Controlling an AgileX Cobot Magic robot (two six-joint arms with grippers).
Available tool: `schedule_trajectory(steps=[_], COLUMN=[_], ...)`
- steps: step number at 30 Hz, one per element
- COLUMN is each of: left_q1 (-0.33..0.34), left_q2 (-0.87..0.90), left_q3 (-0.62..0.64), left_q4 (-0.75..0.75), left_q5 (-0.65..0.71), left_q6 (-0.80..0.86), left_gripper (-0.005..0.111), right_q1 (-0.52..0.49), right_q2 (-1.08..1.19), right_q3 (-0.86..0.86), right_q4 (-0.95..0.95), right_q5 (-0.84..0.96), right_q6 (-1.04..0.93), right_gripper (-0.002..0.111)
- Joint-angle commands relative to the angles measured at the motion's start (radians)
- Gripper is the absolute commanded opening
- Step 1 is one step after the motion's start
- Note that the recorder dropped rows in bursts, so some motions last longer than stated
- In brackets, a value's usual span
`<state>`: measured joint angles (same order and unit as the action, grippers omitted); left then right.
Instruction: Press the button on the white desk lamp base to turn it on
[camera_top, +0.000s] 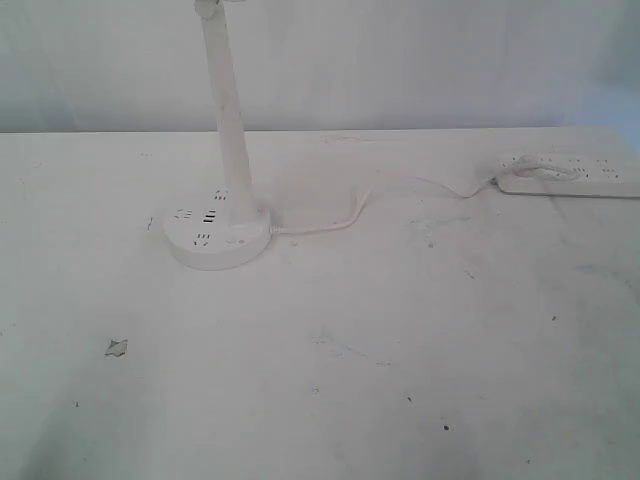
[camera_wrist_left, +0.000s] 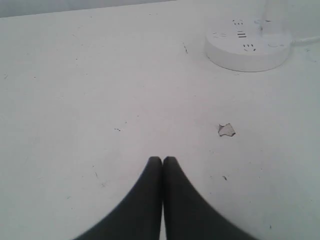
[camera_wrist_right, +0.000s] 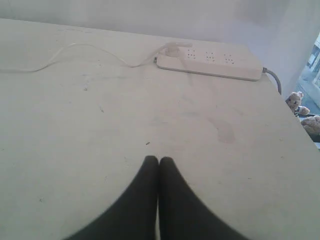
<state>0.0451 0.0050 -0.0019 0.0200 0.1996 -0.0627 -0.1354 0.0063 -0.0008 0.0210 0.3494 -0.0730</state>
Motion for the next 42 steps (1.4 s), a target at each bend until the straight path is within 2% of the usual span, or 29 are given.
schedule_trajectory(steps=[1,24,31,37,40,42], left_q1=[0.002,0.002,0.002,0.002,0.002,0.002], left_q2=[0.007,0.007,0.007,0.007,0.007,0.007], left_q3=[0.002,0.002,0.002,0.002,0.002,0.002], left_q4=[-0.004,-0.004,-0.004,-0.004,-0.004,-0.004], left_q5=[-0.002,-0.002,-0.002,-0.002,-0.002,-0.002], left_q6=[0.0,0.0,0.0,0.0,0.0,0.0], left_gripper=[0.0,0.0,0.0,0.0,0.0,0.0], right_q1=[-0.004,-0.004,-0.004,-0.004,-0.004,-0.004], right_q2=[-0.006,-0.006,-0.006,-0.006,-0.006,-0.006], right_q3=[0.001,0.001,0.001,0.001,0.001,0.001], right_q4=[-0.006,-0.058,-0.058,-0.058,-0.06,-0.06], right_q5=[-0.001,-0.038,-0.343,-0.449,-0.59,-0.689], right_q6=[0.002,-0.034,0.003,-0.006,-0.084,-0.038], right_gripper=[0.0,0.0,0.0,0.0,0.0,0.0])
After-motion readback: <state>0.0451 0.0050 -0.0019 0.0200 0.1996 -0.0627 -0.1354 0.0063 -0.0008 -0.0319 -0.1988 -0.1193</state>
